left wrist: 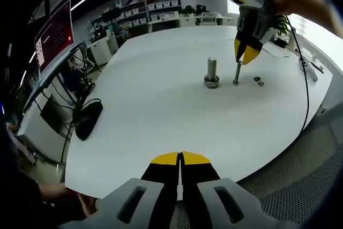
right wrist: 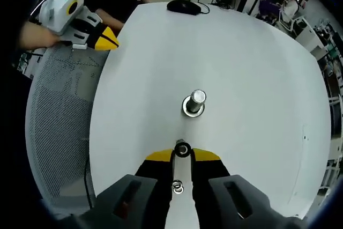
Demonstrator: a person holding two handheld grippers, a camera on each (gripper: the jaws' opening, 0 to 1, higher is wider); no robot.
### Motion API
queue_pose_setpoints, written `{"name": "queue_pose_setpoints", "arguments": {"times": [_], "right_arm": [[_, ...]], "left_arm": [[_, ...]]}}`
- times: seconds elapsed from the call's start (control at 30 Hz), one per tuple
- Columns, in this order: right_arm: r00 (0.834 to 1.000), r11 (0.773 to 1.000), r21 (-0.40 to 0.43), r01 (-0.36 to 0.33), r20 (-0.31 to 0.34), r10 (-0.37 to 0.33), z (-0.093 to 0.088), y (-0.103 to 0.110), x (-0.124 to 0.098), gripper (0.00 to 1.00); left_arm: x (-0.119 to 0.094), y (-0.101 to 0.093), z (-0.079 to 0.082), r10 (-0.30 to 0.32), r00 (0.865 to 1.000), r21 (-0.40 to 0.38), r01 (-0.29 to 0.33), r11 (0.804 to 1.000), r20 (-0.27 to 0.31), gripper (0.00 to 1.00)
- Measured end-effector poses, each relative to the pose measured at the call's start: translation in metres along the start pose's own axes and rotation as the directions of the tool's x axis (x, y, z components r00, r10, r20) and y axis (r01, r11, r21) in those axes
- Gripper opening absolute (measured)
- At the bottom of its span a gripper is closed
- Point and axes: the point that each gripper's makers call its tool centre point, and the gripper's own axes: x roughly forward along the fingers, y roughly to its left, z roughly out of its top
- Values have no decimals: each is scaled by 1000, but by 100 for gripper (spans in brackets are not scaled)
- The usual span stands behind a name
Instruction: Place the washer onto the threaded stud by aligning its center hole with the stud, sliding it down to the base, and recovering from edge contact or off-axis alignment until the washer reaches the visible bottom stop.
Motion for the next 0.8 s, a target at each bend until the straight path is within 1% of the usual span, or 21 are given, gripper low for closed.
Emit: {"name": "queue_pose_setpoints", "arguments": {"times": [0.4, 0.47, 0.6, 0.7, 0.8], "right_arm": [[999, 1000, -2, -5, -34, 5, -10, 2, 30, 13], [999, 1000, 24, -13, -34, 14, -12, 3, 33, 13], [999, 1000, 29, -9, -37, 10, -16, 2, 39, 14], [999, 998, 64, -14, -36, 17, -17, 3, 42, 14], [999, 998, 58, -18, -36, 20, -18, 4, 44, 14]], "left_arm": [[0, 1, 0, 2, 1000, -4, -2, 1000, 5, 0], [0, 1, 0, 2, 1000, -2, -2, 1000, 5, 0], [1, 2, -1, 4, 1000, -4, -4, 1000, 6, 0], [1, 2, -1, 5, 1000, -6, -5, 1000, 7, 0], [1, 3, -2, 6, 1000, -7, -6, 1000, 7, 0]]}}
